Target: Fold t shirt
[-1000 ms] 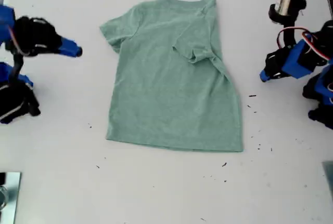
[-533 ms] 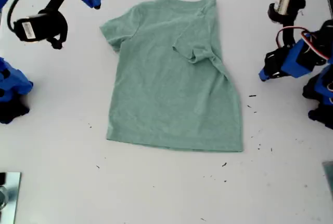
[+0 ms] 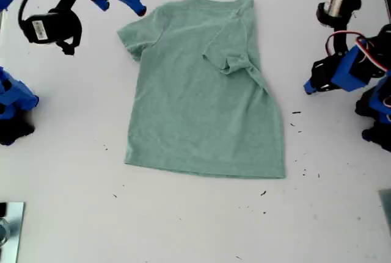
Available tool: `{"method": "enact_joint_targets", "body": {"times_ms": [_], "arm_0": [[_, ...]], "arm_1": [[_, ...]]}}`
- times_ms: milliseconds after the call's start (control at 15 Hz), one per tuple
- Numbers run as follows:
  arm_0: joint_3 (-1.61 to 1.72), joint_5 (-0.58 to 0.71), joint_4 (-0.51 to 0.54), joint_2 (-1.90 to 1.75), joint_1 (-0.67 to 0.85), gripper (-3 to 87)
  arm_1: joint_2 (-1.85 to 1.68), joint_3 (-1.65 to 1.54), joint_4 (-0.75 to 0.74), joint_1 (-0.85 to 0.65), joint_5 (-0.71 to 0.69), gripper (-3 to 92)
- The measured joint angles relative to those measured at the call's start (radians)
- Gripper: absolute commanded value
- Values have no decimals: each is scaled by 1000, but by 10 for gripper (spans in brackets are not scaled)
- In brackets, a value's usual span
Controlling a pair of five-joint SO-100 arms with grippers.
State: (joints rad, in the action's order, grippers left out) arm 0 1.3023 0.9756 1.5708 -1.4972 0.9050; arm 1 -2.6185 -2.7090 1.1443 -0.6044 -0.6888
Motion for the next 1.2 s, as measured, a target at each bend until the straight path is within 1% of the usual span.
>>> {"method": "enact_joint_targets", "body": {"times_ms": [67, 333, 467, 533, 600, 667, 867, 933, 1067, 1200], "arm_0": [[41, -20, -37, 37, -15, 317], [218, -67, -284, 218, -60, 298], [259, -74, -350, 259, -60, 289], [262, -80, -356, 265, -60, 287], [255, -84, -348, 255, -61, 287], [227, -95, -319, 213, -66, 289], [-2, -135, -58, 117, -109, 282], [-64, -147, -14, 64, -117, 281], [-72, -138, 17, -23, -115, 286], [-52, -129, 12, -23, -71, 285]], "arm_1": [[-3, -2, 0, 0, 2, 23], [-9, -2, 0, 0, 2, 23], [-38, -18, 8, 0, 2, 23], [-57, -31, 11, -5, 2, 23], [-80, -43, 11, -9, 2, 23], [-97, -51, 11, -15, 2, 23], [-104, -54, 11, -23, 2, 23], [-104, -54, 11, -25, -3, 23], [-104, -54, 11, -28, -5, 23], [-104, -54, 11, -28, -8, 23]]}}
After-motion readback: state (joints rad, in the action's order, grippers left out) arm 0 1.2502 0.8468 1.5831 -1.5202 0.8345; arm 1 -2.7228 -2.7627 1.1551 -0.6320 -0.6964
